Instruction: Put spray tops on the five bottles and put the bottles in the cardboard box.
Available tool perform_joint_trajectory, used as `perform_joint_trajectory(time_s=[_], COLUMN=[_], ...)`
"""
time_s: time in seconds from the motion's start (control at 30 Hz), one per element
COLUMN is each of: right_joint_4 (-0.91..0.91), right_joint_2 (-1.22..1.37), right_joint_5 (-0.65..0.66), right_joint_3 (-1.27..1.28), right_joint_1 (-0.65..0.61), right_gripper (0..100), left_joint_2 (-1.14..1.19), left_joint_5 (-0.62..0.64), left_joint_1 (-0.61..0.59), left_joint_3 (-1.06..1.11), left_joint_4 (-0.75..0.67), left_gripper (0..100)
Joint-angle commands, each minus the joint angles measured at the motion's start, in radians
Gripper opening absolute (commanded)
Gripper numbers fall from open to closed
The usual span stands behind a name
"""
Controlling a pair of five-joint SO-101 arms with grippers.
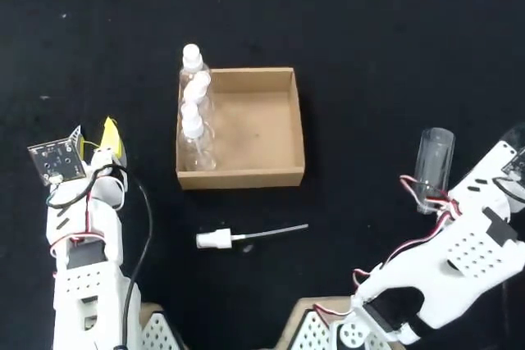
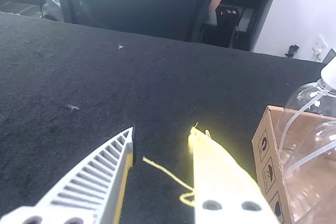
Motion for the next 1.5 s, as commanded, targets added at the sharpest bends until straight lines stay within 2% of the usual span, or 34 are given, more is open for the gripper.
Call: perform_joint_trajectory(time_s=[0.0,0.5,0.83,1.0,1.3,1.47], right_joint_4=[-0.038,-0.041,-0.353,-0.362,-0.365,-0.365], right_joint_2=[-0.004,-0.002,0.087,0.14,0.142,0.142], right_joint_5=[-0.006,-0.015,-0.006,-0.014,-0.006,-0.006], right_joint_3=[0.012,0.145,0.275,0.263,0.263,0.266], right_joint_1=[0.018,0.023,0.017,0.015,-0.04,-0.064], right_gripper=[1.2,1.1,1.8,13.0,15.2,27.5], left_joint_2=[-0.009,-0.009,-0.009,-0.009,-0.009,-0.009], left_joint_5=[0.003,0.003,0.003,0.003,0.003,0.003], left_joint_1=[-0.002,-0.002,-0.002,-0.002,-0.002,-0.002], left_joint_3=[-0.012,-0.012,-0.013,-0.013,-0.015,-0.015], left_joint_4=[-0.023,-0.023,-0.023,-0.023,-0.023,-0.023], left_gripper=[10,10,10,10,10,10])
